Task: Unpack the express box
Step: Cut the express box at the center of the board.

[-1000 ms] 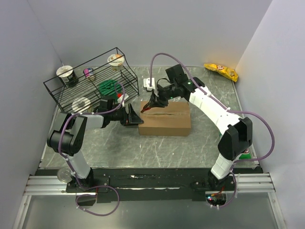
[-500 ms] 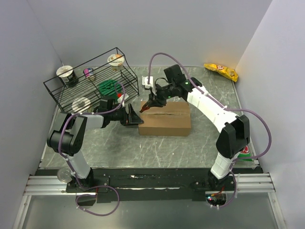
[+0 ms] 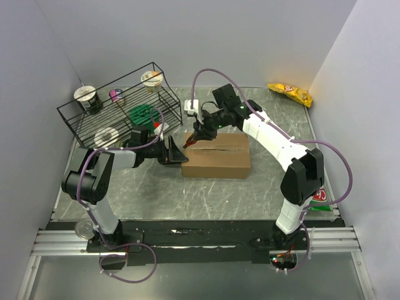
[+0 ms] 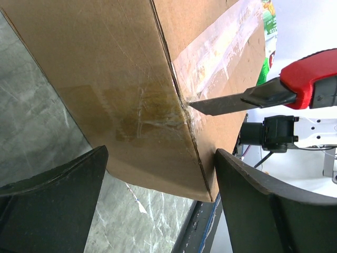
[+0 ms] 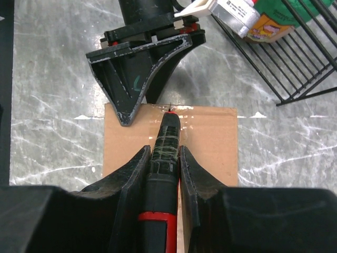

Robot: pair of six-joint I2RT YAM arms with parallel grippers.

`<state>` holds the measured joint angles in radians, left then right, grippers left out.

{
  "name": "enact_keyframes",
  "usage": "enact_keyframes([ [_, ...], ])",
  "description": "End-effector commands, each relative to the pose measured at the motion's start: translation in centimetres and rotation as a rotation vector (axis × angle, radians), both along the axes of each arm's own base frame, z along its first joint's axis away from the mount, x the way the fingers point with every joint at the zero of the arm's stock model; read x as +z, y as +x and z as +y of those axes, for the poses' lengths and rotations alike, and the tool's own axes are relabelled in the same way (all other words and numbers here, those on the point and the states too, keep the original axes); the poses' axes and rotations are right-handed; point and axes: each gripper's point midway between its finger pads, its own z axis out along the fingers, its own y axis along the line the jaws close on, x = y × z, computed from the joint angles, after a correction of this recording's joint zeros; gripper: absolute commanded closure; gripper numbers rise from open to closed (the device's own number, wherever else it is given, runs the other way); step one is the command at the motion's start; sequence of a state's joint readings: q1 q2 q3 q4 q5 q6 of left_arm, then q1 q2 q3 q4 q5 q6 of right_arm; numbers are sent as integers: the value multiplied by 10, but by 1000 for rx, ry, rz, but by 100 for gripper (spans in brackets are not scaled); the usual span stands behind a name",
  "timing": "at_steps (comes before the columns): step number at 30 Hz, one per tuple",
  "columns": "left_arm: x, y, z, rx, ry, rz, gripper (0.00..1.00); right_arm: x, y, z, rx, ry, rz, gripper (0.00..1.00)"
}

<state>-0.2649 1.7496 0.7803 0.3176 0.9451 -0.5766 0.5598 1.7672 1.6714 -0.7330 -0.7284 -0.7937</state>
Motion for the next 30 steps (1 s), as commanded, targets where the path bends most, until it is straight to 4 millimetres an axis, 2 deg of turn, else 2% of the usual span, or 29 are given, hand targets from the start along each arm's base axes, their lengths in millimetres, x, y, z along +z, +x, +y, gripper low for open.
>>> enact_keyframes([
  [1,-26,-3,8,27,85,11,13,8,2,-4,-35,-51,0,100],
  [14,-29,-2,8,30,88,14,13,-1,-4,-29,-87,-139,18,100],
  [30,-33,0,8,28,101,23,14,-3,5,-58,-145,-179,-1,100],
])
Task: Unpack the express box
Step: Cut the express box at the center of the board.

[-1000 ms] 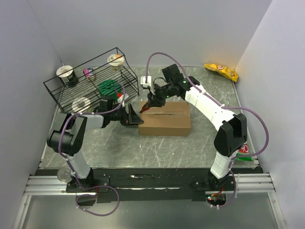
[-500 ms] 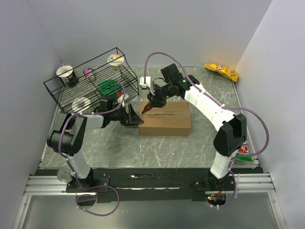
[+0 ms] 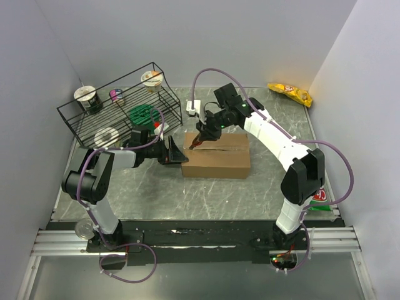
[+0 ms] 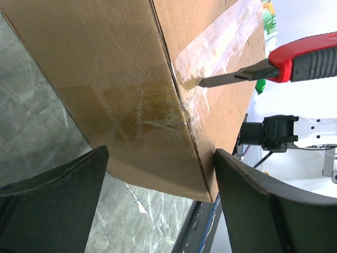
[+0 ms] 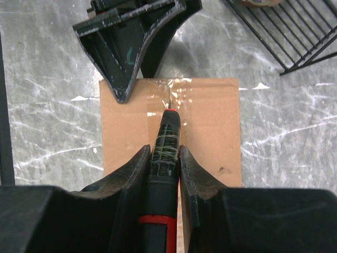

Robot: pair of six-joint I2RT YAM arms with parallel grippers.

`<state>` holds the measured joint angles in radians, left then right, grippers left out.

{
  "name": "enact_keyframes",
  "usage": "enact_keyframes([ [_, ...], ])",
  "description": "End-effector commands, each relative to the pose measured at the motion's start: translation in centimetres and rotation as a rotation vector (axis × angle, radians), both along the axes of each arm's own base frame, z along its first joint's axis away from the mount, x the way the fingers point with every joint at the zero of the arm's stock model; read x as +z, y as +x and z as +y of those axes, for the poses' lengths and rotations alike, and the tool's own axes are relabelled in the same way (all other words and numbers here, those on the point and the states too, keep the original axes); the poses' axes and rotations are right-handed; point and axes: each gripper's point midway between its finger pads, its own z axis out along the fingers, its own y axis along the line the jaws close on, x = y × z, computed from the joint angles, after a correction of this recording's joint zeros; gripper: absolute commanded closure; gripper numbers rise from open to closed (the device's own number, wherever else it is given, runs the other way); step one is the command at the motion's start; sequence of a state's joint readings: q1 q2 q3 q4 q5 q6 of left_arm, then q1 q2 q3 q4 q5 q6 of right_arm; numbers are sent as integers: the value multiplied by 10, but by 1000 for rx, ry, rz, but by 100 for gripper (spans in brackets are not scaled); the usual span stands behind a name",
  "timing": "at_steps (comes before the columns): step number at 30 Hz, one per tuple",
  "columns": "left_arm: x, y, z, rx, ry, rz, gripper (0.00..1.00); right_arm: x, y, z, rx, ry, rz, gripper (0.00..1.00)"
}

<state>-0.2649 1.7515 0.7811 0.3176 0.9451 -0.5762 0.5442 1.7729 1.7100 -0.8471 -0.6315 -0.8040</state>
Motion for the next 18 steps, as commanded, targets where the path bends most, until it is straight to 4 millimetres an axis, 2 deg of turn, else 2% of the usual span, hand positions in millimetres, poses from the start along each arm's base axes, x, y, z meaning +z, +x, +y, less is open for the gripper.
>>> enact_keyframes([
  [1,-33,0,8,29,102,21,14,6,2,-36,-79,-74,-26,100],
  [18,-41,2,10,29,125,32,16,2,-4,-67,-128,-106,-24,100],
])
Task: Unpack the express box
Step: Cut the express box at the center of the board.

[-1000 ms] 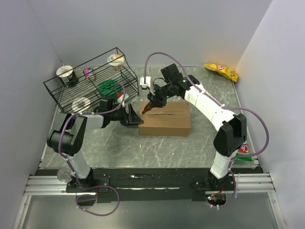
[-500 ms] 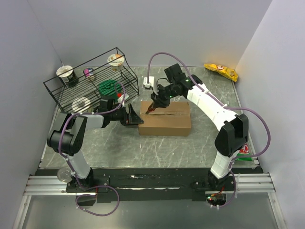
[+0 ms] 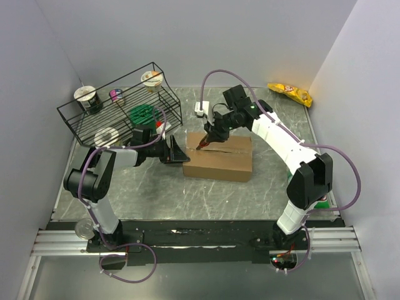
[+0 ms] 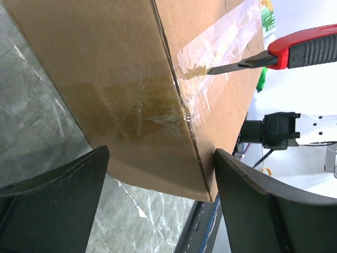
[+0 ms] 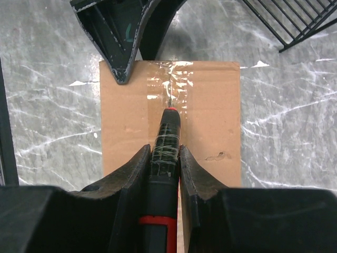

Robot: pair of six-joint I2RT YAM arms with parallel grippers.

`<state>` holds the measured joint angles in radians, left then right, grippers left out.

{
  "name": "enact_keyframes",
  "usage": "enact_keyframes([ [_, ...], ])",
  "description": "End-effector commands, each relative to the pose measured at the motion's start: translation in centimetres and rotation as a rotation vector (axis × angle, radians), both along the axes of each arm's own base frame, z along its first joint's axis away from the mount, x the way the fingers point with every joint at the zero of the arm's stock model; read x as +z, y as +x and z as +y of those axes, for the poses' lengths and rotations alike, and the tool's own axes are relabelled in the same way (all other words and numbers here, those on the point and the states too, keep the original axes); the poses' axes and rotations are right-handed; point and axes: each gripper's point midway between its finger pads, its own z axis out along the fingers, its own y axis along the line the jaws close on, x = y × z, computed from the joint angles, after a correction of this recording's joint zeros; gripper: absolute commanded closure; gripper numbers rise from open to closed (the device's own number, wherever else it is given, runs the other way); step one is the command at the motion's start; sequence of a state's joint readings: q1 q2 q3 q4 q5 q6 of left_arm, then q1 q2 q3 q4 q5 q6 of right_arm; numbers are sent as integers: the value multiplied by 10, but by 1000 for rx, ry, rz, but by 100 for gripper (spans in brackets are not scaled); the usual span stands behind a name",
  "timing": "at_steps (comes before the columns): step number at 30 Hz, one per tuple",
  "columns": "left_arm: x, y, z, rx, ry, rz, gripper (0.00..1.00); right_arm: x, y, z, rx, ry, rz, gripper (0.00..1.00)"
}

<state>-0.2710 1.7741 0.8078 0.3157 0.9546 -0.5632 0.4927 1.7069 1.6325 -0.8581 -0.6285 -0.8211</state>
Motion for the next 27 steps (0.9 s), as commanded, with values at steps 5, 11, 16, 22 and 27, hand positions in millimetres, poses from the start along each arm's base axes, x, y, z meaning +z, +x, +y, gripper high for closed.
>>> enact_keyframes([
  [5,-44,-1,15,62,139,55,20,2,-3,-47,-103,-109,-25,100],
  [11,-36,4,10,51,108,37,29,3,-5,-56,-195,-110,-13,100],
  [16,-17,14,-1,38,71,11,22,2,-9,-60,-232,-117,-23,100],
  [22,21,28,-7,66,49,-54,11,9,0,-60,-234,-118,-57,100],
  [27,47,40,-23,41,34,-110,7,10,7,-55,-236,-113,-66,100],
])
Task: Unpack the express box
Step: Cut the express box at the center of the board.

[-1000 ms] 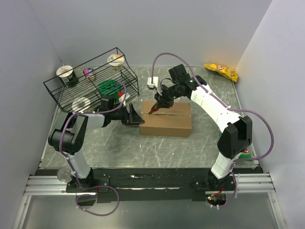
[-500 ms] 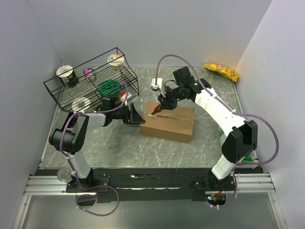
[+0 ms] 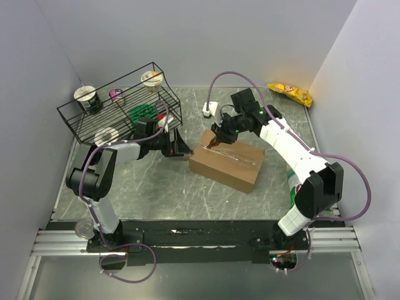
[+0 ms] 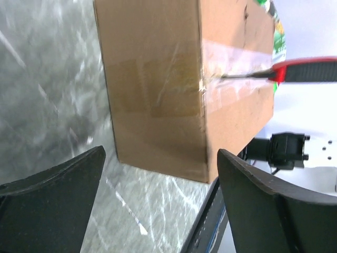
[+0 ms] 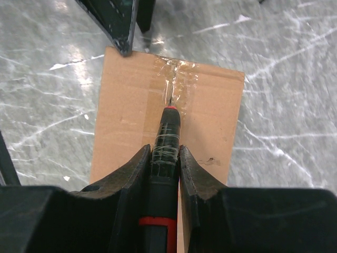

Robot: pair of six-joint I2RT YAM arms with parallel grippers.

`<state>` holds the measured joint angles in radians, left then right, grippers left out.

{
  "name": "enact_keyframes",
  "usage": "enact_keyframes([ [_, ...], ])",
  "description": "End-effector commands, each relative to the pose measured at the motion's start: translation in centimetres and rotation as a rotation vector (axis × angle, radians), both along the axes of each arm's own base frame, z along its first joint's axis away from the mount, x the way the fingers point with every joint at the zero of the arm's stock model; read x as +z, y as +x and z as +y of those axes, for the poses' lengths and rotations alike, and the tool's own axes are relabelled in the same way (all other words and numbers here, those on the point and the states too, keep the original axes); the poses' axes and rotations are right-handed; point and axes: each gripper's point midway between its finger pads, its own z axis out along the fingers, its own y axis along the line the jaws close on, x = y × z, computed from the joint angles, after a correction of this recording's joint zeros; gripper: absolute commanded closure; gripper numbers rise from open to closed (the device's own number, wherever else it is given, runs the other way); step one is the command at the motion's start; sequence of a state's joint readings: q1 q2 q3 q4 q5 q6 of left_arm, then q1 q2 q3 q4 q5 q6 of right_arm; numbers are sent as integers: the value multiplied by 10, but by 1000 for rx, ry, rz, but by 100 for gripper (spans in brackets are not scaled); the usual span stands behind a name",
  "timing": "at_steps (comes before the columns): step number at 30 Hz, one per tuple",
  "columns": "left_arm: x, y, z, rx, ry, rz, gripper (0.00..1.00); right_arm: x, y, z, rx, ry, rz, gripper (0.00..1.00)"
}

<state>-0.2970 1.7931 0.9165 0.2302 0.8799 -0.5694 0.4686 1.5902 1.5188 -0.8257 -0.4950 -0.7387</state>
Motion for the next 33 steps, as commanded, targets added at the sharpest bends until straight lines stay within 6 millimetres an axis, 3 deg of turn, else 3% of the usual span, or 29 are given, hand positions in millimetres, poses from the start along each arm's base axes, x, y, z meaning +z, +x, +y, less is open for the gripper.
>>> enact_keyframes([
  [1,33,17,-15,-4,14,-90,7,12,12,-19,-75,-52,-45,100],
  [10,15,12,-55,-104,42,-44,9,16,20,-15,-86,-62,-74,100],
  [16,-6,13,-55,-54,83,13,20,18,15,-23,-192,-67,-29,100],
  [23,-16,16,-53,-25,108,35,31,3,2,-44,-377,-105,30,100],
  [27,-16,18,-53,-19,107,33,34,-8,-10,-49,-387,-131,60,100],
  [33,-21,16,-49,-4,128,39,42,-6,-24,-59,-359,-169,60,100],
])
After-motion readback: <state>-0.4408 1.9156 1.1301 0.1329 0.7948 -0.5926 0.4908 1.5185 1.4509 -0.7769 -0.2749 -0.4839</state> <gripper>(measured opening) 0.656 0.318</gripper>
